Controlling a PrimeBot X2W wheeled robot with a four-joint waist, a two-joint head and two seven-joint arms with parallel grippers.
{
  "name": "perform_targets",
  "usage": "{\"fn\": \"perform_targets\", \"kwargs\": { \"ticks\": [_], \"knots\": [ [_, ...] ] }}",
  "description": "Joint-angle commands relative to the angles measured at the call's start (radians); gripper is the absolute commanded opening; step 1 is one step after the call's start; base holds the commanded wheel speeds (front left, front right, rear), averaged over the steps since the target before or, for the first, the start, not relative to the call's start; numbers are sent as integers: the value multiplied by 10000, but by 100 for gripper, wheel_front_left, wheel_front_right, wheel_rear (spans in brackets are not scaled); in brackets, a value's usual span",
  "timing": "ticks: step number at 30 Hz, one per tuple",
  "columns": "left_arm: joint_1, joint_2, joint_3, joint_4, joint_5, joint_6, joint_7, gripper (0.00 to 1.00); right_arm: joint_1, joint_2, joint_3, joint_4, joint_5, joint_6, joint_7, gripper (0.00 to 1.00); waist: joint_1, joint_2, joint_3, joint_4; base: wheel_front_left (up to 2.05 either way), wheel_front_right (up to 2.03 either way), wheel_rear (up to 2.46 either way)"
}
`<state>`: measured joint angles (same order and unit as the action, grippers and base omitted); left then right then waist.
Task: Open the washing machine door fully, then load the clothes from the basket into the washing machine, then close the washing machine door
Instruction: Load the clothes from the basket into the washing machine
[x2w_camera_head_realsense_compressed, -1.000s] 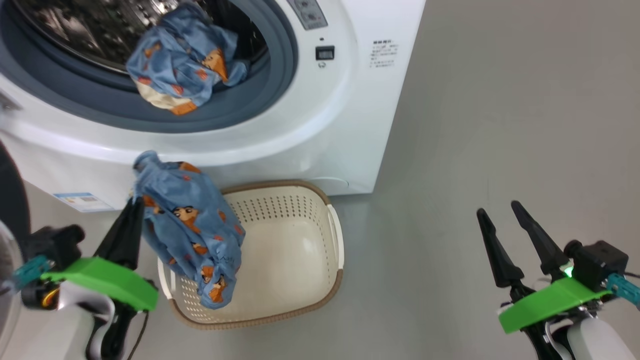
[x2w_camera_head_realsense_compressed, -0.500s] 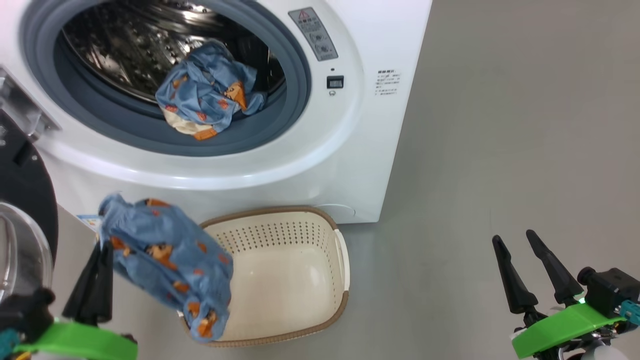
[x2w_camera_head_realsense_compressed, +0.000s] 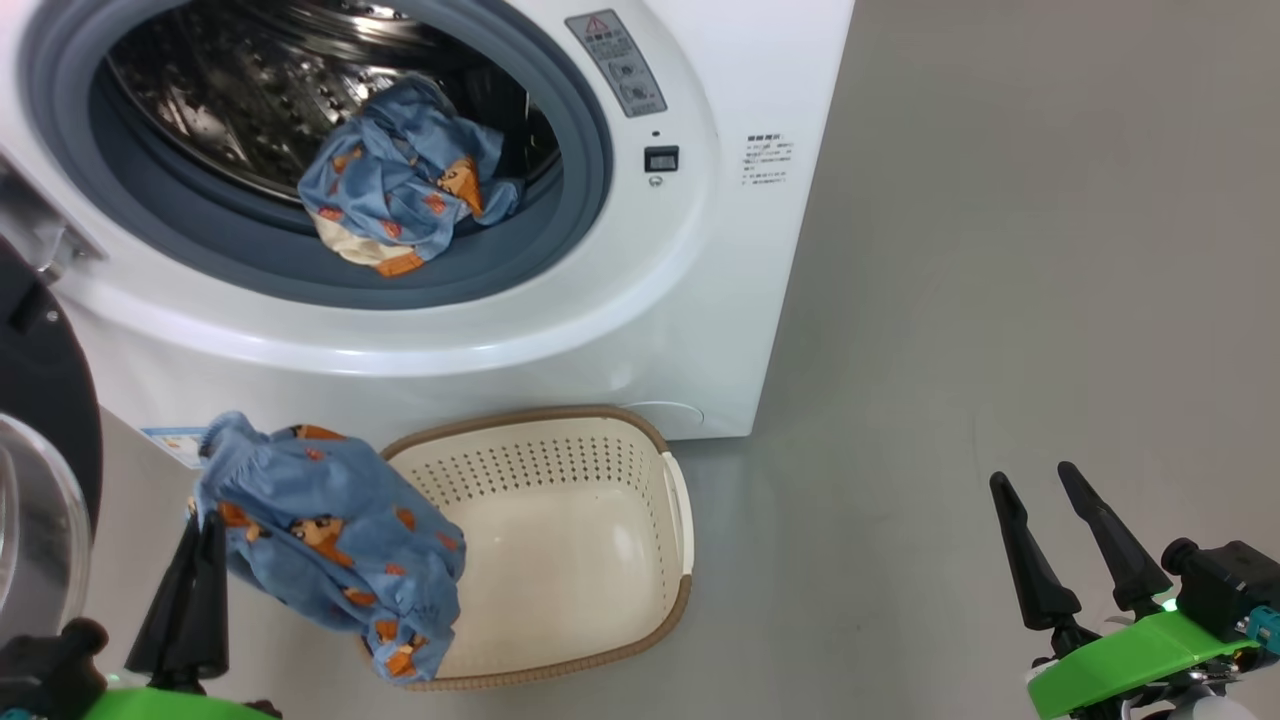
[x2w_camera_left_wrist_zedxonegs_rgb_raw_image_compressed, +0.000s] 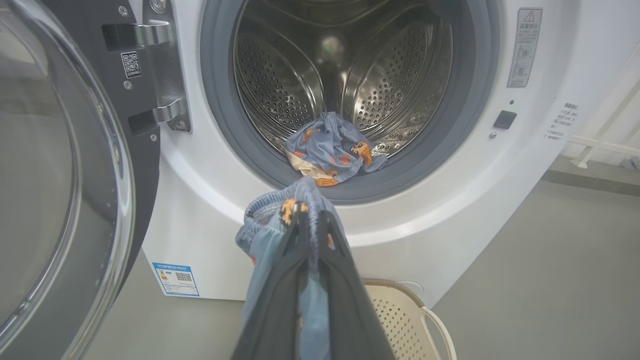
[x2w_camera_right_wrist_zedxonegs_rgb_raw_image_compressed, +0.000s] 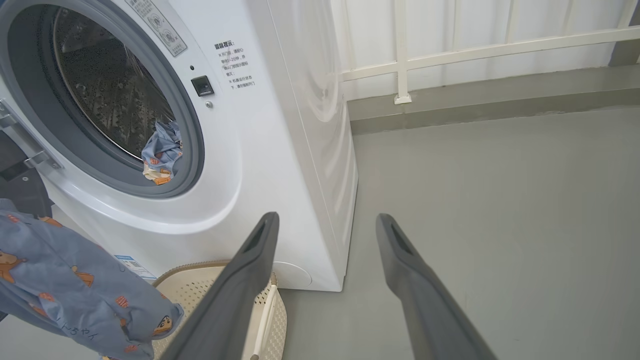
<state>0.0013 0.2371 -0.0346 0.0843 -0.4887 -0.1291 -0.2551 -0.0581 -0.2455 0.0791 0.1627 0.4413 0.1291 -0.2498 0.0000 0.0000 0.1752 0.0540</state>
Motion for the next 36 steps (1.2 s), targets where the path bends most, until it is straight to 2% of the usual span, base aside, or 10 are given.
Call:
{"fn": "perform_targets", "kwargs": {
  "ticks": [1, 9, 20, 24, 36],
  "knots": [
    [-447, 238, 420, -255, 95, -16, -66, 0, -95, -83, 138, -268, -40, 16, -120, 100, 0, 0, 119, -66, 0, 0, 0],
    [-1504, 427, 290, -174, 12, -16, -66, 0, -344, 97, 101, -364, -124, 16, -120, 100, 0, 0, 726, -297, 0, 0, 0],
    [-4591, 1070, -159, 702, -223, -16, -66, 0, -950, 431, 221, -460, -279, 16, -120, 100, 0, 0, 1808, -758, 0, 0, 0],
    [-5942, 1259, -451, 1665, -667, -16, -66, 0, -1244, 577, 332, -478, -330, 16, -120, 100, 0, 0, 2225, -1023, 0, 0, 0],
    [-9059, 2054, -1901, 5765, -1568, -16, -66, 0, -1905, 967, 621, -588, -437, 16, -120, 100, 0, 0, 3302, -1932, 0, 0, 0]
  ]
}}
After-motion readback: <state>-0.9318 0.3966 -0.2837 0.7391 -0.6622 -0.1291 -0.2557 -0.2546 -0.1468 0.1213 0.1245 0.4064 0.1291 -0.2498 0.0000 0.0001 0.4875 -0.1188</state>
